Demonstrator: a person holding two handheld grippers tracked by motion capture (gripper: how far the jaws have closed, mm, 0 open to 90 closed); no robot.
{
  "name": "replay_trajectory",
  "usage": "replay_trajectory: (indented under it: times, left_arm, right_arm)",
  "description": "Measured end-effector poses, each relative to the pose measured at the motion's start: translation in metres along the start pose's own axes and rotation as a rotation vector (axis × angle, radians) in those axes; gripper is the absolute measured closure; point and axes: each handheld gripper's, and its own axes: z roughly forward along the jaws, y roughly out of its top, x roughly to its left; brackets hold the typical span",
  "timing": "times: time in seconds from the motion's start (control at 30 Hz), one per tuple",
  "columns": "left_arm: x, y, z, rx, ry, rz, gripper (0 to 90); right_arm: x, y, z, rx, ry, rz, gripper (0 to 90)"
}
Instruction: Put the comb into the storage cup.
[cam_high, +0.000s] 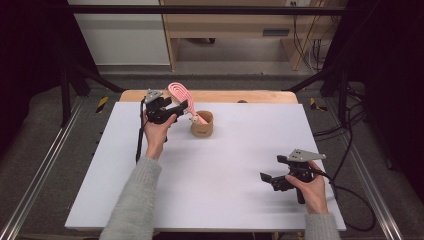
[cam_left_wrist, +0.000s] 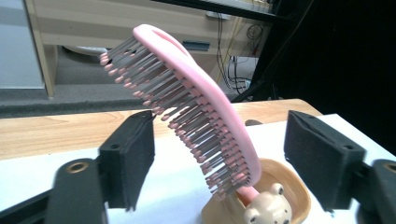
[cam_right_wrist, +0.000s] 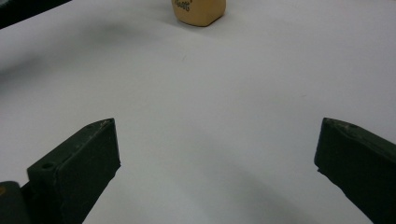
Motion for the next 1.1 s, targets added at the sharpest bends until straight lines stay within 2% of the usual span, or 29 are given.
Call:
replay_trajectory:
  times: [0.27, 0.4, 0.5, 0.67, 0.83, 1.1]
  left_arm:
    - [-0.002, 0.006, -0.016, 0.039, 0.003, 0.040, 7.1]
    - [-0.003, 0.009, -0.024, 0.048, 0.001, 0.054, 3.2]
    - [-0.005, 0.011, -0.031, 0.061, -0.004, 0.068, 1.8]
    - [-0.007, 0.015, -0.043, 0.055, -0.037, 0.071, 0.7]
    - [-0.009, 0.018, -0.056, 0.048, -0.049, 0.094, 0.1]
    - [-0.010, 0.015, -0.077, 0.046, -0.100, 0.106, 0.0]
  right_arm:
    - [0.000, 0.000, 0.000, -0.004, 0.000, -0.003, 0.5]
    - [0.001, 0.000, 0.000, -0.002, -0.002, 0.000, 0.5]
    - [0.001, 0.000, 0.001, 0.000, -0.001, 0.000, 0.5]
    - [0.001, 0.000, 0.000, -0.003, -0.001, 0.001, 0.5]
    - [0.001, 0.000, 0.000, -0.007, -0.003, -0.001, 0.5]
    - [0.001, 0.001, 0.000, -0.012, -0.003, 0.001, 0.5]
